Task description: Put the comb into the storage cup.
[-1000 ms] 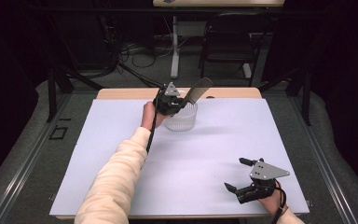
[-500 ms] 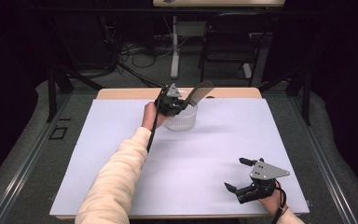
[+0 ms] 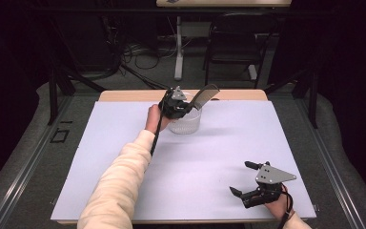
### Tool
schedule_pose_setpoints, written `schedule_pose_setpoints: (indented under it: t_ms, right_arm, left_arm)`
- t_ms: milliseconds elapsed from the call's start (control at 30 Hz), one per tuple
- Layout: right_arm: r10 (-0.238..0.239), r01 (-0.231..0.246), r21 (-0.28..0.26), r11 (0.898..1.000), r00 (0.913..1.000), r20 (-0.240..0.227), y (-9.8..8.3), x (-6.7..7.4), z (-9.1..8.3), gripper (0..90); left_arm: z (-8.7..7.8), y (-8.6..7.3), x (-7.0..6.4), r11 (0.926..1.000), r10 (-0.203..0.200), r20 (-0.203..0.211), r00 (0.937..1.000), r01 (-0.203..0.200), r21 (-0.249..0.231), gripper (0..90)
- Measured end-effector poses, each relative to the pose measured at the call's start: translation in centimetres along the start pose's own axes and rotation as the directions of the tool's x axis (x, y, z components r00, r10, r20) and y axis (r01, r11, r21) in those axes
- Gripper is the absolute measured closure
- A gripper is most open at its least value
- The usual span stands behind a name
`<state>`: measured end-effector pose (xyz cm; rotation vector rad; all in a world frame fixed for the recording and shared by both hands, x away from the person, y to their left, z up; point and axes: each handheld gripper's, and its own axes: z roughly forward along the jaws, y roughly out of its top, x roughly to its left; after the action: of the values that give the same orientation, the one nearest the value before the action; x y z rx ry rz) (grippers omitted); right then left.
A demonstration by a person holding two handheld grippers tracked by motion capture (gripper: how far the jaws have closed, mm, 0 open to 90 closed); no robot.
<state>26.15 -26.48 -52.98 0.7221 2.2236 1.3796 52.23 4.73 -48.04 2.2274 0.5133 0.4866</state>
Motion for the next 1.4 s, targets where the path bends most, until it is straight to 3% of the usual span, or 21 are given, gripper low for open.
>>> schedule_pose_setpoints:
  t_ms: [500, 700, 1167, 1400]
  right_arm:
    - [0.001, -0.001, -0.001, 1.000, 1.0000, 0.001, 0.0, 0.0, 0.0, 0.0]
    - [-0.001, 0.001, -0.001, 1.000, 1.0000, 0.004, 0.0, 0.0, -0.1, 0.0]
    - [0.004, -0.004, 0.005, 1.000, 1.0000, 0.001, 0.0, 0.1, 0.0, 0.0]
    - [0.002, -0.002, 0.005, 1.000, 1.0000, 0.000, 0.0, 0.0, 0.1, 0.0]
  left_arm:
    - [0.3, -0.1, -0.1, 0.9999, 0.005, 0.005, 1.0000, -0.005, 0.013, 70.7]
    - [-0.4, 0.2, -0.1, 0.9998, -0.018, 0.020, 0.9996, 0.018, -0.001, 52.2]
    - [-2.8, 0.3, -0.3, 0.9985, -0.047, 0.031, 0.9984, 0.048, -0.026, 31.6]
    - [-3.8, 0.3, -0.5, 0.9982, -0.060, 0.030, 0.9978, 0.060, -0.006, 17.5]
